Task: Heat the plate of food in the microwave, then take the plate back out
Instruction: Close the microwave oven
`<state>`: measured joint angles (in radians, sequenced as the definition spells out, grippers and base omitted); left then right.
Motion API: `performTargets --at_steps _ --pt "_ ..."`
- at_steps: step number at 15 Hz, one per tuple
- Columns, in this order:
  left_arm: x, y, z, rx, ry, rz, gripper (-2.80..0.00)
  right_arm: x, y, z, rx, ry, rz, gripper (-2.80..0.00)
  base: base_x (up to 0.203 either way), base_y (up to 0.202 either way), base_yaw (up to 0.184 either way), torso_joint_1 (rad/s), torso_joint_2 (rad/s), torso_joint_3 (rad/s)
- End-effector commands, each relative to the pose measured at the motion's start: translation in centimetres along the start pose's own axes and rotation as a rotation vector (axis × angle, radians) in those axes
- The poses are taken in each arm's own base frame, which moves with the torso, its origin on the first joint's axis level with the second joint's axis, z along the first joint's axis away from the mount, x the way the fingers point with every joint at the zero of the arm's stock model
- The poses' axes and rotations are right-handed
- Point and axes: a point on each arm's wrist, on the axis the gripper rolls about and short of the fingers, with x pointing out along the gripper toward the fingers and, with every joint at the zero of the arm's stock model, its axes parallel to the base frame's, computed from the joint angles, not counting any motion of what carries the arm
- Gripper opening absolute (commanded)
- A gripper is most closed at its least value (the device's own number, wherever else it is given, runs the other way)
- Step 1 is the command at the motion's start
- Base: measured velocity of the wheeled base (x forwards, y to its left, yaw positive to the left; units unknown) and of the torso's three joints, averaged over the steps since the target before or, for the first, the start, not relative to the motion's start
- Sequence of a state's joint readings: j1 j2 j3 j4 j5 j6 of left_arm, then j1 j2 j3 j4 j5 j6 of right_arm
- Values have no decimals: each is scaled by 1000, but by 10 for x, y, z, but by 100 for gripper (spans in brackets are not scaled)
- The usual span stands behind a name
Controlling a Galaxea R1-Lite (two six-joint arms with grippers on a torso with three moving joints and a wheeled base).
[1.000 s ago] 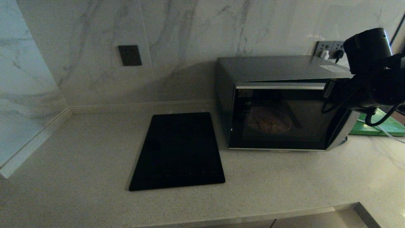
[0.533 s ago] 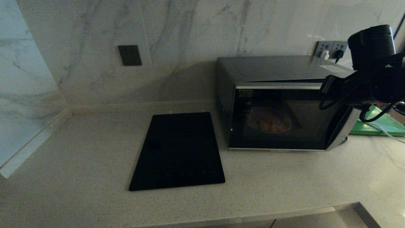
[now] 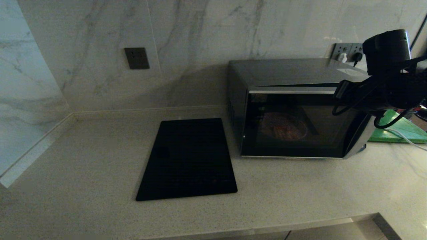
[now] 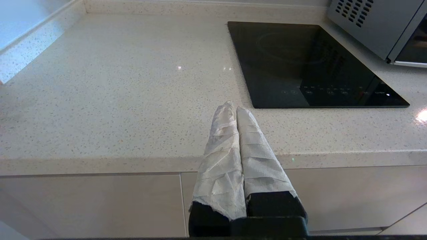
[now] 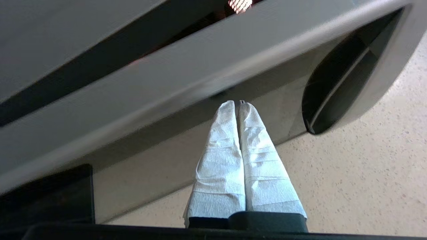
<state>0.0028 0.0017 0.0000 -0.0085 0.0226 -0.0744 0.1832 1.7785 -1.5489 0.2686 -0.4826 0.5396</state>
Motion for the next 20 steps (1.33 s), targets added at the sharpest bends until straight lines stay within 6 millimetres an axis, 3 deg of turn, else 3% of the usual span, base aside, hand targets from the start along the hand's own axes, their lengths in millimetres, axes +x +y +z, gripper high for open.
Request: performTargets --at_steps 1,10,12,14,20 --pt "0 0 0 -1 0 1 -280 7 -1 0 8 -4 -10 -280 0 0 0 0 0 0" --pt "0 0 0 -1 0 1 -280 12 -6 3 24 22 43 -280 0 0 0 0 0 0" --pt "0 1 -9 1 87 7 -280 13 -6 4 27 22 52 -280 0 0 0 0 0 0" --pt "0 0 0 -1 2 1 -280 16 -6 4 30 20 52 -280 0 0 0 0 0 0" --pt "0 0 0 -1 -1 1 -280 18 -9 9 50 -1 65 -280 0 0 0 0 0 0"
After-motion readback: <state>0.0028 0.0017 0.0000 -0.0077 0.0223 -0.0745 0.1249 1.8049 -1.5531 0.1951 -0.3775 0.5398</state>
